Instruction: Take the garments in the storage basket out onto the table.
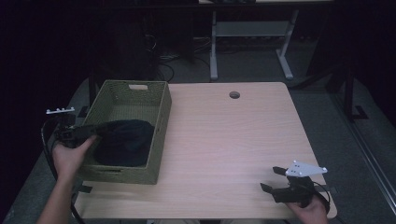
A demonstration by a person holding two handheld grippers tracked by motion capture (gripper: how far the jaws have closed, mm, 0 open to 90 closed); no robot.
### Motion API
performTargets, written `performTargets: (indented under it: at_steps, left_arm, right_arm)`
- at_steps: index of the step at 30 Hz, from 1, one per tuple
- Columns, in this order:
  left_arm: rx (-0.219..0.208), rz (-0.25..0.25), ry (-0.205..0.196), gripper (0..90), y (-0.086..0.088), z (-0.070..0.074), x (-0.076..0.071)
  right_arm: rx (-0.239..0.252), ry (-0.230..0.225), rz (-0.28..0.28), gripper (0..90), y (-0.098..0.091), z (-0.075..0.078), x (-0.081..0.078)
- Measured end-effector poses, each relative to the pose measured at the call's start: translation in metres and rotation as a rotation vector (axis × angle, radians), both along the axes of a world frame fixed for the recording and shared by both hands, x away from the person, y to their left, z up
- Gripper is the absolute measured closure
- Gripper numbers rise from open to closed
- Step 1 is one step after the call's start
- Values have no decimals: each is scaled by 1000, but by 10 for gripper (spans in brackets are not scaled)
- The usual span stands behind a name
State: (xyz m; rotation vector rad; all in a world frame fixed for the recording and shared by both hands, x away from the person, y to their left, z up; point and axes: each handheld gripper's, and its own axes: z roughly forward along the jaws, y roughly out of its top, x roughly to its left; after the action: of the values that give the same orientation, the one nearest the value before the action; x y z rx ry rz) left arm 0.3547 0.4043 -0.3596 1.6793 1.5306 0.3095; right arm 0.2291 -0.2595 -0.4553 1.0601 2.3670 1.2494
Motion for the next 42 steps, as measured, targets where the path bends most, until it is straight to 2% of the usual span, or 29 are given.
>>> performTargets:
  at_steps: [3, 5, 7, 9, 11, 14, 18, 20, 23, 24, 27, 30, 32, 35, 41, 42]
  left_arm:
    - [14, 18, 21, 251, 0, 0, 2]
    - [37, 16, 29, 280, -1, 0, 3]
    - [63, 18, 58, 317, -3, -1, 6]
    - [79, 21, 70, 351, -6, -1, 7]
    - [85, 23, 69, 435, -6, -1, 8]
    - [117, 14, 72, 586, -11, -1, 8]
    - [143, -3, 50, 798, -14, 2, 4]
    - [138, -16, 60, 851, -16, 2, 3]
    - [145, -26, 67, 867, -17, 2, 2]
    - [124, -29, 53, 869, -16, 3, 0]
    - [96, -31, 33, 871, -14, 7, -3]
    - [43, -31, 14, 873, -12, 11, -6]
    - [36, -34, 5, 873, -11, 12, -7]
    - [0, -38, -20, 874, -11, 17, -10]
    - [-27, -51, -39, 874, -13, 23, -12]
    - [-42, -52, -43, 874, -14, 24, -14]
  right_arm:
    - [2, 1, 1, 194, 0, 0, 0]
    - [3, 2, 1, 194, 0, 0, -1]
    - [1, 1, 2, 195, 0, 1, -1]
    - [2, -1, 4, 195, 0, 1, -1]
    - [0, -1, 4, 195, 0, 1, -1]
    - [3, -3, 6, 195, -1, 1, -1]
    - [4, -4, 4, 195, -1, 1, -1]
    - [1, -4, 5, 197, -1, 1, -1]
    - [-2, -5, 4, 198, 0, 2, -1]
    - [-1, -7, 2, 198, -1, 2, -2]
    - [-3, -12, 3, 198, -1, 3, -2]
    - [-4, -15, 3, 198, -1, 3, -2]
    - [-4, -19, 3, 198, -1, 3, -2]
    - [-1, -24, -4, 198, -1, 5, -2]
    - [-1, -21, -2, 198, 0, 5, -2]
    - [-3, -22, -4, 198, 0, 5, -2]
